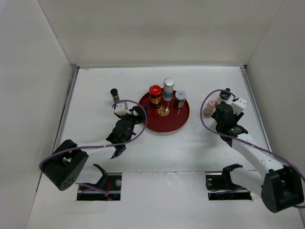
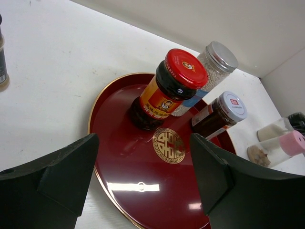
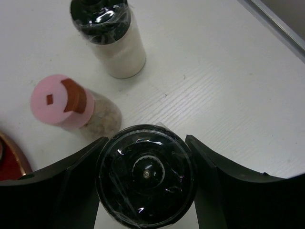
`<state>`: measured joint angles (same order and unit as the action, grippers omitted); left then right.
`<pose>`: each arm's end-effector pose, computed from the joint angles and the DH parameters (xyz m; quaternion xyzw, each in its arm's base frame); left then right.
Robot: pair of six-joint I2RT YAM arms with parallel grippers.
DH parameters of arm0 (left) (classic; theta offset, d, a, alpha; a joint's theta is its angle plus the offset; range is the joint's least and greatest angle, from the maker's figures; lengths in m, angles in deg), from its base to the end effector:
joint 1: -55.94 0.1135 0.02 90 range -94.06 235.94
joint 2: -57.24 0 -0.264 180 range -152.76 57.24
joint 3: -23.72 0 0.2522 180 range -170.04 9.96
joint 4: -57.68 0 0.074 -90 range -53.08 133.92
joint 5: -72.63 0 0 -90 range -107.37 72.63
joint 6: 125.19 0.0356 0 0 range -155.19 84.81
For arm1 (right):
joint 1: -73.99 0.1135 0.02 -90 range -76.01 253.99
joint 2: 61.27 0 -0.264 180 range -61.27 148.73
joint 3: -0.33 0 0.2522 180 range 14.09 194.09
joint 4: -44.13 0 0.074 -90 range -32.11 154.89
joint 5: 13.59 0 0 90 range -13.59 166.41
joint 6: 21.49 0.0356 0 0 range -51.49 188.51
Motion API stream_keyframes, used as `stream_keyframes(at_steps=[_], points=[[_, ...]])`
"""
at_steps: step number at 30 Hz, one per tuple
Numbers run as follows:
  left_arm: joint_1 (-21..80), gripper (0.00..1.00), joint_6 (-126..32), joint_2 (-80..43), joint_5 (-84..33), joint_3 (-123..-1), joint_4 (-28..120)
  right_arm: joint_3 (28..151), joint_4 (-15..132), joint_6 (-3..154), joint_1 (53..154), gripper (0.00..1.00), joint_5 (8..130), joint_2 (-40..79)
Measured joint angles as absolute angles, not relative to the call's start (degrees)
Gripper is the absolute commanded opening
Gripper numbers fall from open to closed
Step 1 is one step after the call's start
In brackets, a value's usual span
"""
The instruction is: Organize the condiment bottles
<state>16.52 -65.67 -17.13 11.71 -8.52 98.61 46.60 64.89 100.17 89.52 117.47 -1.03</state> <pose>0.1972 -0.1397 0.1964 -0.1212 0.7032 -0.2410 0.6579 0.2149 0.0355 0.2243 0.2775 0.7986 -0.1108 0.5224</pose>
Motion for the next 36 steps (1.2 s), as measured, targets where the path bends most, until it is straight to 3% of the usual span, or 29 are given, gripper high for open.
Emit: stream_keyframes(at_steps=[7,16,24,36], points=[[16.54,0.76,-65.67,-17.13,11.71,-8.52,98.61,51.17,69.62,99.82,100.28,0.50,119.16,-6.40],[17.05,0.76,-65.69,-17.13,11.71,-8.52,98.59,65.25,60.44,96.85,112.23,0.50,116.49,9.97],[17.81,0.76,-65.71,-17.13,11.71,-8.52,98.59,75.78,53.90,91.65,113.81,0.51,110.30,29.38],[18.05,0.76,-65.71,-17.13,11.71,-8.52,98.59,81.27,49.73,87.67,114.33,0.52,108.12,40.00]])
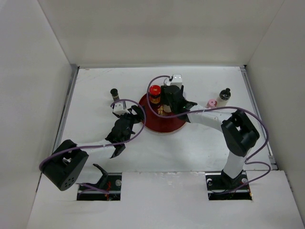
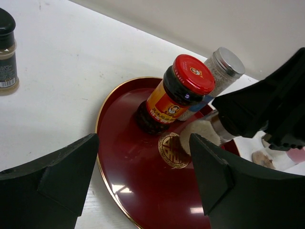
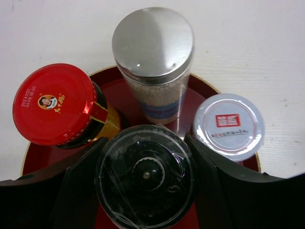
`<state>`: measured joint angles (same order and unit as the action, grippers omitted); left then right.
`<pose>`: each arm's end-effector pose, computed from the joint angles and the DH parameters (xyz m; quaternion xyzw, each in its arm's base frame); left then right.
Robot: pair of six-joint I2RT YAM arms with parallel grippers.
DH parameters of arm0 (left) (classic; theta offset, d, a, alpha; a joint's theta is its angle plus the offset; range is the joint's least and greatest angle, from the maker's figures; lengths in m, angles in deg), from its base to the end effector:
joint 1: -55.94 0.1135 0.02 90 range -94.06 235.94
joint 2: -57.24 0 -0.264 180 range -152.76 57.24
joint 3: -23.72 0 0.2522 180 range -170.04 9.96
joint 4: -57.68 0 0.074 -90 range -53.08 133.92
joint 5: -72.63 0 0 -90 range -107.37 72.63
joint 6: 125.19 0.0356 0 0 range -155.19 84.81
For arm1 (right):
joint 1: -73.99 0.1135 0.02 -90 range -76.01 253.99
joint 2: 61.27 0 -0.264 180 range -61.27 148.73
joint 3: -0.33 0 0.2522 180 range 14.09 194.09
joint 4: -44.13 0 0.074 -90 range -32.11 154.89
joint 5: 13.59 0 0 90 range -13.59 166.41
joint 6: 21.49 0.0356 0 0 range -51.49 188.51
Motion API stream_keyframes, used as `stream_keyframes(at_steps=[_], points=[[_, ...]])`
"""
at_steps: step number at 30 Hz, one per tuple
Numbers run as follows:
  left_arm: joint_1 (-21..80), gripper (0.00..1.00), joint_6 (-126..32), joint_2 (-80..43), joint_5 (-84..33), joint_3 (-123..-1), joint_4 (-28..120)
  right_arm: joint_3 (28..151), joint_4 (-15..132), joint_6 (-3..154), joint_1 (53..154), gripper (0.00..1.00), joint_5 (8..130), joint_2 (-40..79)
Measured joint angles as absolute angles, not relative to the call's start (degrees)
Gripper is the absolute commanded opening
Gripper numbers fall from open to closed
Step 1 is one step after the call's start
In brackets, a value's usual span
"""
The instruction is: Organize the condiment bottles
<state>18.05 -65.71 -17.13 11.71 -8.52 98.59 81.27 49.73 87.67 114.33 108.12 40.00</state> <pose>0.2008 -0.1344 0.1963 -0.1308 0.7016 -0.2323 0.6609 0.3184 0.2459 0.2392 -0.0074 0.8282 0.0521 0.5579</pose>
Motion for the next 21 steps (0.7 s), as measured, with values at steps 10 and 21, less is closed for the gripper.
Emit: stream_keyframes(at_steps=[10,21], points=[[18.03,0.76,-65.71,-17.13,11.71,-8.52,98.59,83.43,47.67,87.32,114.55,0.94,107.48,44.33],[18.03,0.76,-65.71,-17.13,11.69,-8.52,98.59,73.86,46.60,85.90,114.64,0.89,106.19,25.90]])
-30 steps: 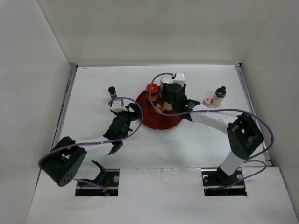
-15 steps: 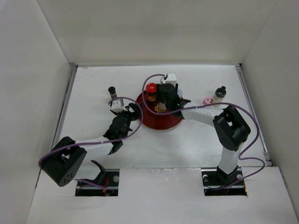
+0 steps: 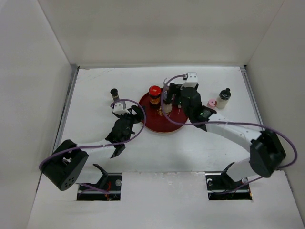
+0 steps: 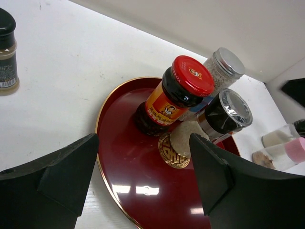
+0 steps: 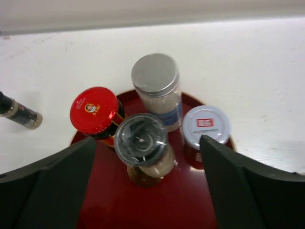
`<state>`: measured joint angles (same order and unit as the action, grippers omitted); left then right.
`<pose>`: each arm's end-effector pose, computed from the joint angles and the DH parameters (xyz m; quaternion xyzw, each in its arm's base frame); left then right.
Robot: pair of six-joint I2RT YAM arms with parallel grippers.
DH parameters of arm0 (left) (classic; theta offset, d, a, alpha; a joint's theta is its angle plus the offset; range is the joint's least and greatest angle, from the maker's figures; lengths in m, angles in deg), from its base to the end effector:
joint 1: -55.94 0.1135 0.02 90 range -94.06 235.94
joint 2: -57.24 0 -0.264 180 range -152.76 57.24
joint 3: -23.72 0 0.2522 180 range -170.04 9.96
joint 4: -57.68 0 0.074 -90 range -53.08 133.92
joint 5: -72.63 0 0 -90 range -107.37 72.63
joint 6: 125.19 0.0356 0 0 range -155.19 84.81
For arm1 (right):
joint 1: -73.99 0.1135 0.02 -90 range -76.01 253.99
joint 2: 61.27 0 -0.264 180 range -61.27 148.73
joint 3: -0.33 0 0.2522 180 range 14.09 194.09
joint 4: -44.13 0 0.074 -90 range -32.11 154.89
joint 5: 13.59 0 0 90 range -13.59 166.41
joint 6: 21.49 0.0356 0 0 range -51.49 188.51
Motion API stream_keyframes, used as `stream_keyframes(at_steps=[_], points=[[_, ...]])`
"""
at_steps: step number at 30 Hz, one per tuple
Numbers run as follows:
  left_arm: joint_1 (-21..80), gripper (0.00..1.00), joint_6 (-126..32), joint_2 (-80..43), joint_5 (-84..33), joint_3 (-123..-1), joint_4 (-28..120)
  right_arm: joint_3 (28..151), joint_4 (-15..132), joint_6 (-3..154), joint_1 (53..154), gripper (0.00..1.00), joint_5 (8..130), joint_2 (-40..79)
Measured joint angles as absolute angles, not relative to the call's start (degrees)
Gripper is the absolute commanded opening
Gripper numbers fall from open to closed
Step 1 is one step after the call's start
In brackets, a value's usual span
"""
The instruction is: Organize the condiment bottles
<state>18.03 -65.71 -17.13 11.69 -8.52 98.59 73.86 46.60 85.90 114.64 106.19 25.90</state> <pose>0.2008 -0.1344 0.1963 -0.1306 0.7016 -0.2325 0.6608 0.2792 0.2164 0.2886 -0.0044 0.7877 0.1022 0.6076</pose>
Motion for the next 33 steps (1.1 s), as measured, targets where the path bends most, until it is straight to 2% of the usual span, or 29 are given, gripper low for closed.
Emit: stream_keyframes(at_steps=[2,4,5,7,8,10,11,14,18,22,24,28,33], points=[[18.03,0.76,-65.71,-17.13,11.69,-8.52,98.59,70.84,46.40,85.68,113.72,0.65,105.93,20.81],[18.03,0.76,-65.71,-17.13,11.69,-8.52,98.59,67.41,46.21,86.05,111.56,0.52,106.57,16.59],[18.03,0.76,-65.71,-17.13,11.69,-8.52,98.59,65.57,46.25,86.25,109.87,0.50,107.59,14.89],[18.03,0.76,-65.71,-17.13,11.69,-8.52,98.59,62.51,47.04,86.45,105.96,0.53,110.46,12.85],[18.03,0.76,-65.71,-17.13,11.69,-8.52,98.59,61.42,47.61,86.45,103.97,0.60,111.83,12.53],[18.03,0.76,-65.71,-17.13,11.69,-8.52,98.59,60.04,49.22,86.40,99.80,0.85,113.95,12.72],[18.03,0.76,-65.71,-17.13,11.69,-8.52,98.59,59.69,50.34,86.32,97.81,0.92,114.70,13.05],[18.03,0.76,-65.71,-17.13,11.69,-8.52,98.59,59.32,52.00,86.49,94.73,0.96,115.70,14.30],[18.01,0.76,-65.71,-17.13,11.69,-8.52,98.59,59.80,52.72,86.75,94.03,0.93,115.79,18.10],[17.99,0.76,-65.71,-17.13,11.69,-8.52,98.59,61.03,53.51,87.65,93.33,0.85,115.22,22.93],[17.94,0.76,-65.71,-17.13,11.69,-8.52,98.59,61.46,53.64,88.35,92.52,0.78,114.81,24.72],[17.94,0.76,-65.71,-17.13,11.69,-8.52,98.59,61.53,53.92,89.79,91.18,0.52,113.69,25.81],[17.94,0.76,-65.71,-17.13,11.69,-8.52,98.59,60.74,54.03,90.53,91.60,0.47,114.13,22.43]])
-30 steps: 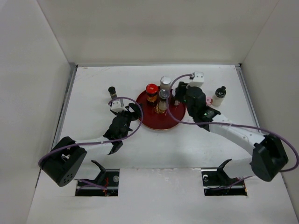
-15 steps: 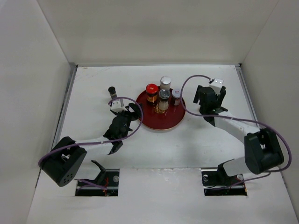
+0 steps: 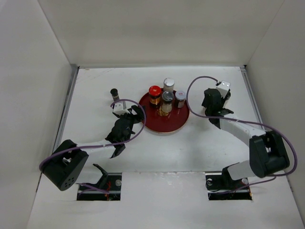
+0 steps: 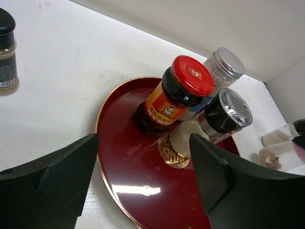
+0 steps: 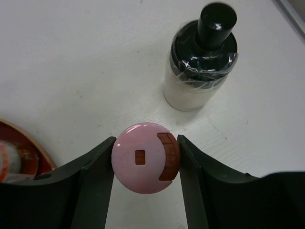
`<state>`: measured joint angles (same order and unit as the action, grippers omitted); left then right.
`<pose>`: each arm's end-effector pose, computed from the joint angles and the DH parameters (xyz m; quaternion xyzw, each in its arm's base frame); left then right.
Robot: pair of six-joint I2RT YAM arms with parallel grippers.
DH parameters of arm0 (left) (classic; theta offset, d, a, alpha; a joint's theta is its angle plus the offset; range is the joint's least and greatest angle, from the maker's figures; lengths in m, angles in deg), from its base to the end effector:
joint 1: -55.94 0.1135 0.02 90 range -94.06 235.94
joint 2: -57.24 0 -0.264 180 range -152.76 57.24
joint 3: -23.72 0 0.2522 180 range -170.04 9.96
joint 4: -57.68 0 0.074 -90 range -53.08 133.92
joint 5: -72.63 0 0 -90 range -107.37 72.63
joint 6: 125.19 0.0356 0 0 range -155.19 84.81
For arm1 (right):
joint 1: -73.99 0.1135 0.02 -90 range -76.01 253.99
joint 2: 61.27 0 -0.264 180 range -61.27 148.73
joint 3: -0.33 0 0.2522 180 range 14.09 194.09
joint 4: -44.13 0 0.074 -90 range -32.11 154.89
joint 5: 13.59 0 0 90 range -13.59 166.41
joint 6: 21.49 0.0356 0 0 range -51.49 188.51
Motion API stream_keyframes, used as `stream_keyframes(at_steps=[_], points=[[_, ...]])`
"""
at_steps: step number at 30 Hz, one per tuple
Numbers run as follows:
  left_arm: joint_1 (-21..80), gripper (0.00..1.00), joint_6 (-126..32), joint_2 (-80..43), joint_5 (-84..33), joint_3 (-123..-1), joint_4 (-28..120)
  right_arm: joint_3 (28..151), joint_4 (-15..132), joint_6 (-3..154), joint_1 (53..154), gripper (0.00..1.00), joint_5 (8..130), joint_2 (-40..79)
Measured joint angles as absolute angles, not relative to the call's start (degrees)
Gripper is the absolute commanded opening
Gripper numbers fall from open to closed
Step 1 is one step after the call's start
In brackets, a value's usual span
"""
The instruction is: Organize the condiment bottles
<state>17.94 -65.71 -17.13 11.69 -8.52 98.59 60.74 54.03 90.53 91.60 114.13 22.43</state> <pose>0.2006 -0.1348 0.1963 -0.1300 0.7017 -0.2330 0.6606 0.3003 0.0725 0.2203 0.1857 0.8258 -0.1149 0.5199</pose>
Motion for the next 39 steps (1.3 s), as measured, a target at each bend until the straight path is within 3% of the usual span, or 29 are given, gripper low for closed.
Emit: stream_keyframes(at_steps=[9,15,25,34,39], points=[[17.94,0.76,-65.71,-17.13,11.67,-8.52,98.59,59.67,54.01,90.01,108.36,0.48,115.66,9.55],[17.96,0.76,-65.71,-17.13,11.67,-8.52,98.59,60.48,53.64,91.01,117.65,0.49,114.83,15.48],[17.96,0.76,-65.71,-17.13,11.67,-8.52,98.59,65.27,52.76,91.10,124.98,0.51,112.79,26.62],[17.99,0.76,-65.71,-17.13,11.67,-8.52,98.59,65.38,52.26,91.26,125.78,0.68,112.27,28.61],[17.96,0.76,-65.71,-17.13,11.67,-8.52,98.59,65.35,52.50,91.23,125.78,0.85,111.26,28.02]])
